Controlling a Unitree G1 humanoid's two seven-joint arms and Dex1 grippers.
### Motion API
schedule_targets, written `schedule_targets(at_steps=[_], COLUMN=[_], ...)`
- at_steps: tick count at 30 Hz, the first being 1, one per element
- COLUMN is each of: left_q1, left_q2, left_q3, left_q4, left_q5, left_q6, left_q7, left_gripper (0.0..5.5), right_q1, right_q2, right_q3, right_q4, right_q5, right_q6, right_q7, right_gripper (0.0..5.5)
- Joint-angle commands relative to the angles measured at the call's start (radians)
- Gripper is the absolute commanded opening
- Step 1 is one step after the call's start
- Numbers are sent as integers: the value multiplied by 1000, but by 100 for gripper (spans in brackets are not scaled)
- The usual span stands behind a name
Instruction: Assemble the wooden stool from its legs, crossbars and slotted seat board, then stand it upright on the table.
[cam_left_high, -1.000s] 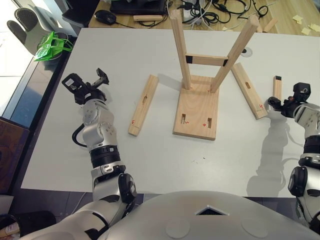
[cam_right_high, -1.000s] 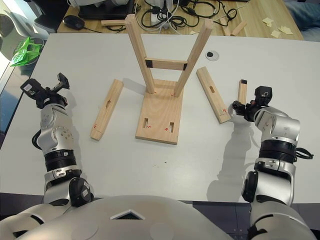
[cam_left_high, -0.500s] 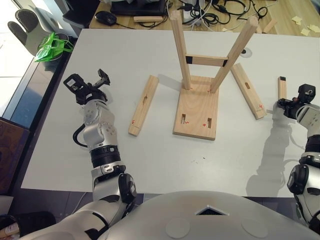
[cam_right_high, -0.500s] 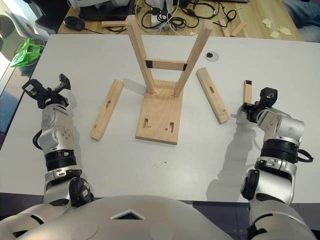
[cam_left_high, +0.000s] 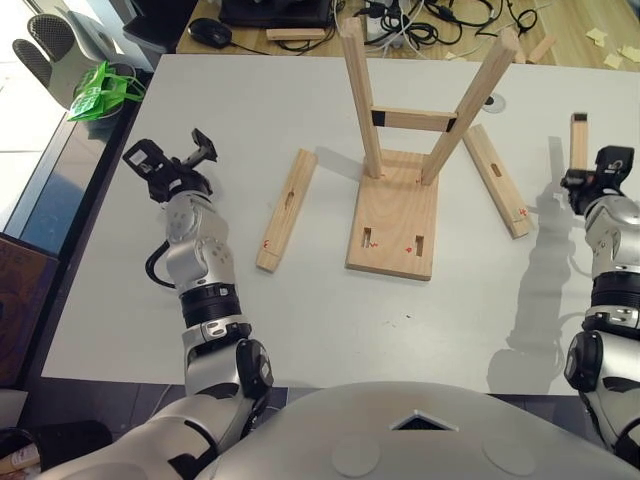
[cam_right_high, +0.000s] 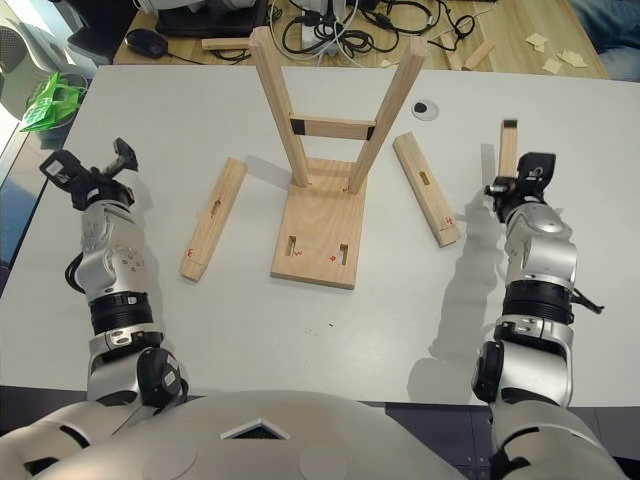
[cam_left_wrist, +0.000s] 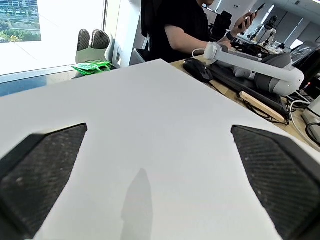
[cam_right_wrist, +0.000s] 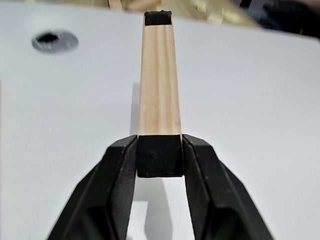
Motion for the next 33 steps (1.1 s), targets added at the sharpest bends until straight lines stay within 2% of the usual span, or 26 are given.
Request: schedule_targets(at_steps=[1,4,7,13,17,33], left_q1=[-119,-254,-390,-416,-407,-415], left_q2=[56,102,98,87,81,65], left_q3=[3,-11,-40,-128,-125,-159], left_q4=[-33,-79,-183,-383,-446,-501], left_q5=[-5,-57,-256,-551,-697,-764], left_q6=[-18,-1,154,413,494,502], left_q7=[-6,-77,-210,-382,-420,-390], left_gripper=[540,540,540,540,540,540], right_q1=[-95,-174,-267,-329,-325,-282], right_q2=[-25,-47,-40,-7,26,90], right_q3=[37,83,140,244,282,367], right_q4=[-85,-180,-312,-532,-609,-735], right_q5=[-48,-73,-14,116,158,212], right_q6=[-177,-307,-372,-262,-205,-76], right_q7=[-4,50,189,382,422,485], right_gripper=[128,128,128,128,128,128])
